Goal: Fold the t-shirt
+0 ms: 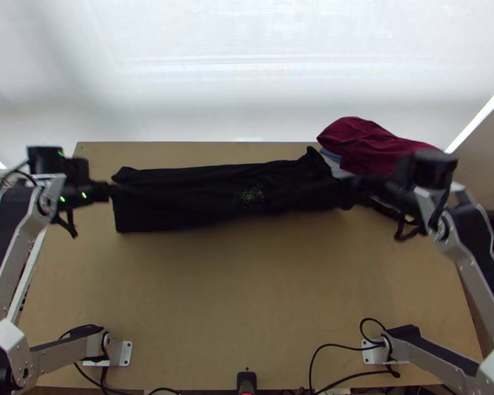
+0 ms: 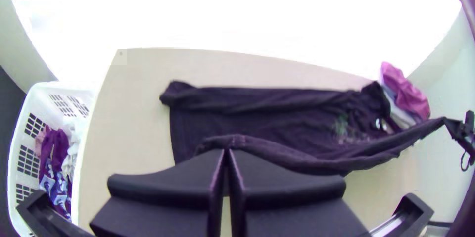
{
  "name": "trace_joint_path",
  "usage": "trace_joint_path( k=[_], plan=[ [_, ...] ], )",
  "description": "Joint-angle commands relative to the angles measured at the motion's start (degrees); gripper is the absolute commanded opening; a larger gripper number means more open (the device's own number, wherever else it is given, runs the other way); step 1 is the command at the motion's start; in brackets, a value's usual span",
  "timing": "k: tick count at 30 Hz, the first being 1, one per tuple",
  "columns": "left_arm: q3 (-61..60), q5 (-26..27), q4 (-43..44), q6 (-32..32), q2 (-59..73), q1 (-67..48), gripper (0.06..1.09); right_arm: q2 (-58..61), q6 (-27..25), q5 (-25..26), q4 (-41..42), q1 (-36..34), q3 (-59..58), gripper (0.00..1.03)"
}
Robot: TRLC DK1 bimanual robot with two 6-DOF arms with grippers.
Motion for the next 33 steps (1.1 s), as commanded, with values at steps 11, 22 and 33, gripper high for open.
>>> trace_joint_path(
  k=[11, 22, 33],
  plan=[
    [38.50, -2.23, 5.72, -16.48, 12.63, 6.32, 0.10, 19.27, -1.33, 3.25, 5.20, -4.13, 36.46, 0.03],
    [50.01, -5.57, 22.59, -21.05, 9.46, 9.84, 0.10, 19.53, -4.06, 5.71, 20.40, -3.86, 57.73, 0.03],
    [46.23, -6.62, 28.57, -25.09, -4.42, 14.67, 0.10, -1.73, -6.17, 5.71, 21.19, -3.51, 52.72, 0.03]
  ],
)
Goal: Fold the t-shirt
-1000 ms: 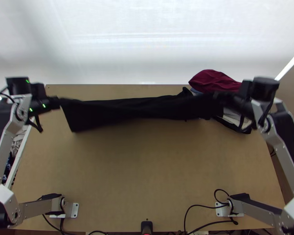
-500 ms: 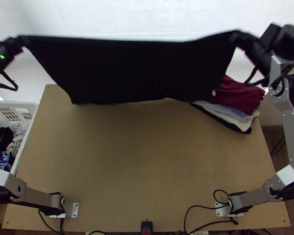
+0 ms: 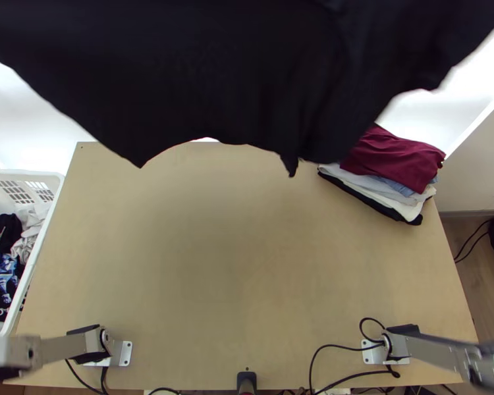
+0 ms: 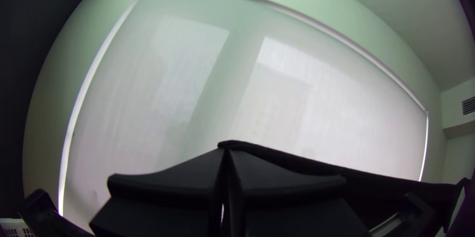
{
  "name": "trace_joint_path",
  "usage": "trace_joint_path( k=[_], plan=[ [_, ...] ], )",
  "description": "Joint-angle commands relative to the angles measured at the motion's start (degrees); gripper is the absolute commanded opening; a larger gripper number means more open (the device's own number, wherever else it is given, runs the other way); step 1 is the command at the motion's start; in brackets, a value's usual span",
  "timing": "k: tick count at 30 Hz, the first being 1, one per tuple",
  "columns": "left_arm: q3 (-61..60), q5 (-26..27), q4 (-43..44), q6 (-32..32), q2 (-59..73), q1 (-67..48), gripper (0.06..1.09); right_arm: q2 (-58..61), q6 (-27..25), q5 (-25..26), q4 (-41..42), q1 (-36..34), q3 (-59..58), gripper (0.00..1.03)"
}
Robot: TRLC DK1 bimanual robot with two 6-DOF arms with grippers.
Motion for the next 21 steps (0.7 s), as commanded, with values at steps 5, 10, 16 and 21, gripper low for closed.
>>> trace_joint_path(
  k=[5, 10, 16, 21],
  plan=[
    [-4.36, -1.75, 3.07, -4.11, -14.88, 4.70, 0.10, -16.52, -3.65, 1.54, -5.48, -1.35, -0.75, 0.03],
    [-7.00, -1.84, 3.07, -0.69, -21.47, 4.87, 0.10, -22.23, -7.34, 1.62, -10.14, -1.79, 0.22, 0.03],
    [-7.44, -1.84, 0.70, -3.15, -22.35, 4.87, 0.10, -22.49, -4.09, 3.21, -13.65, -0.91, 0.31, 0.03],
    [-13.07, -0.96, -7.74, -5.87, -22.35, 4.52, 0.10, -22.05, 3.56, 3.65, -18.49, -0.30, -7.16, 0.03]
  ],
)
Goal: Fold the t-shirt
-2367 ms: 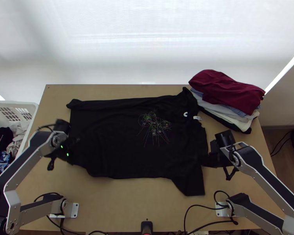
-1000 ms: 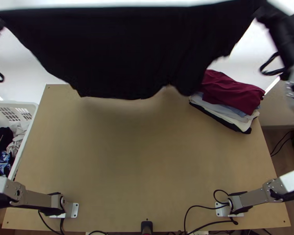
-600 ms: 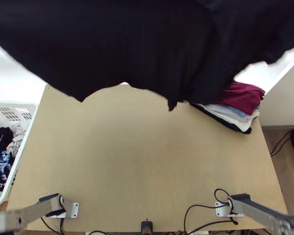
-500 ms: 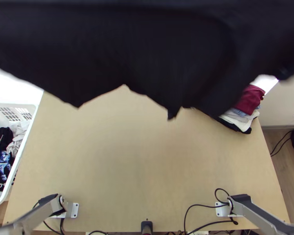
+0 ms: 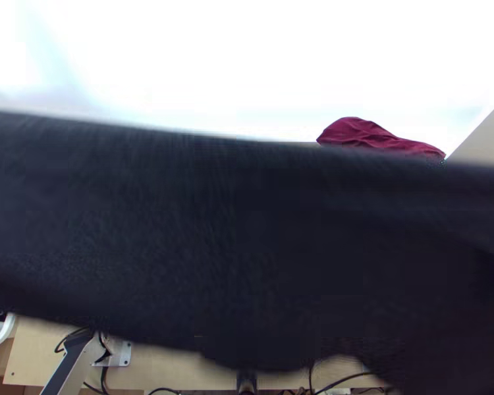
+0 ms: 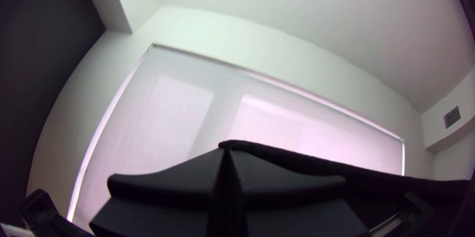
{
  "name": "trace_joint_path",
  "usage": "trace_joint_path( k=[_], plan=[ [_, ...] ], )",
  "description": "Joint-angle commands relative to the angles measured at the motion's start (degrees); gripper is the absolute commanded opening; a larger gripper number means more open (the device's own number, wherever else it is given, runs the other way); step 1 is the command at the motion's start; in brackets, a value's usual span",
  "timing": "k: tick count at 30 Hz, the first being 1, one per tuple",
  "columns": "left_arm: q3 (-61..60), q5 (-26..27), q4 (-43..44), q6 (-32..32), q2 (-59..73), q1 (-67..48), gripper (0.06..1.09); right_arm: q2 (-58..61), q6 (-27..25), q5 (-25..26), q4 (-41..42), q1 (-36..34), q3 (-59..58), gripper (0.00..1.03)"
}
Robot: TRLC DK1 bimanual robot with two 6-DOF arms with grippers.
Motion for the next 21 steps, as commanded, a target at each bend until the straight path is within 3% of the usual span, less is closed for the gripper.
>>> trace_joint_path(
  k=[1, 7, 12, 17, 21],
  plan=[
    [-7.29, 0.93, -3.90, -2.57, 1.08, 0.24, 0.10, 0.63, 6.37, 2.05, -2.32, 0.84, -8.82, 0.03],
    [-30.14, 6.73, -4.16, -3.45, 0.12, 0.41, 0.10, -6.40, 12.69, 0.82, 3.04, 1.19, -40.46, 0.03],
    [-50.62, 8.23, 7.26, -2.48, -1.38, 0.59, 0.10, -10.27, 15.33, -2.08, 11.83, 1.01, -64.54, 0.03],
    [-61.52, 8.23, 13.41, 0.42, 1.96, -1.78, 0.10, -8.51, 16.39, -6.04, 21.24, -2.06, -81.68, 0.03],
    [-63.10, 7.52, 15.96, 1.21, 10.05, -2.14, 0.10, -1.39, 17.26, -7.62, 27.21, -4.96, -85.37, 0.03]
  ],
)
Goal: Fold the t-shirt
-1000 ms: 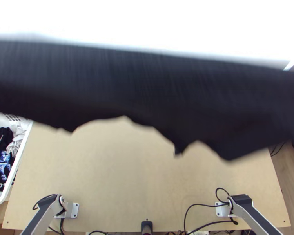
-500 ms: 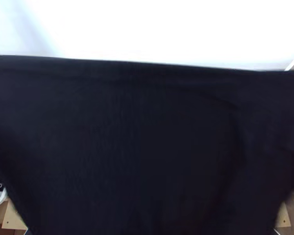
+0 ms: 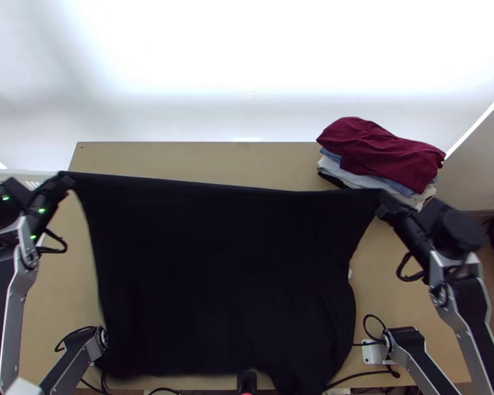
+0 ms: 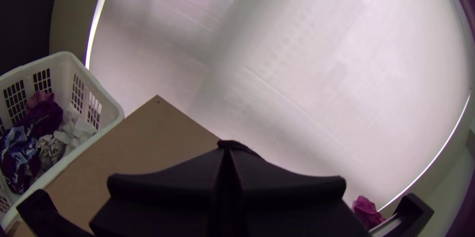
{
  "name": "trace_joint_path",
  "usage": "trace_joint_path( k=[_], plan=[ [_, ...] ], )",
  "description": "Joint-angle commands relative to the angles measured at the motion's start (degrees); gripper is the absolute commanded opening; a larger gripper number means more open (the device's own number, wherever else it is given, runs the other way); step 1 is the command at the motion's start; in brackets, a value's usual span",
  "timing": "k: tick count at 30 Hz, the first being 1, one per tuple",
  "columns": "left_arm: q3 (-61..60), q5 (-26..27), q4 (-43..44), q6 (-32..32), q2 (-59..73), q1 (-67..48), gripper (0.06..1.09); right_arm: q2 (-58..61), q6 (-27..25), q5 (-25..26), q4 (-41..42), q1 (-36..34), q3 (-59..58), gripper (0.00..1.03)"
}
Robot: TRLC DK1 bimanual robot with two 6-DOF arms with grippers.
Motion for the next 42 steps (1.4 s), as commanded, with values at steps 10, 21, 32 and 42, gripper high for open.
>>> trace_joint_path(
  k=[10, 21, 32, 42],
  plan=[
    [16.48, -3.57, -5.13, 3.27, 27.46, -2.92, 0.10, 27.61, 4.43, -0.50, 5.06, -2.74, 16.90, 0.03],
    [39.95, -3.48, -16.64, 3.89, 46.70, -4.41, 0.10, 48.26, 4.95, 0.47, -7.86, -0.63, 38.44, 0.03],
    [60.52, -3.39, -28.06, 3.80, 61.12, -4.41, 0.10, 59.16, 5.48, 3.46, -20.87, 1.39, 54.87, 0.03],
    [68.60, -1.02, -40.37, 6.61, 63.93, -5.38, 0.10, 61.88, 5.74, 3.55, -31.86, 3.68, 64.28, 0.03]
  ],
)
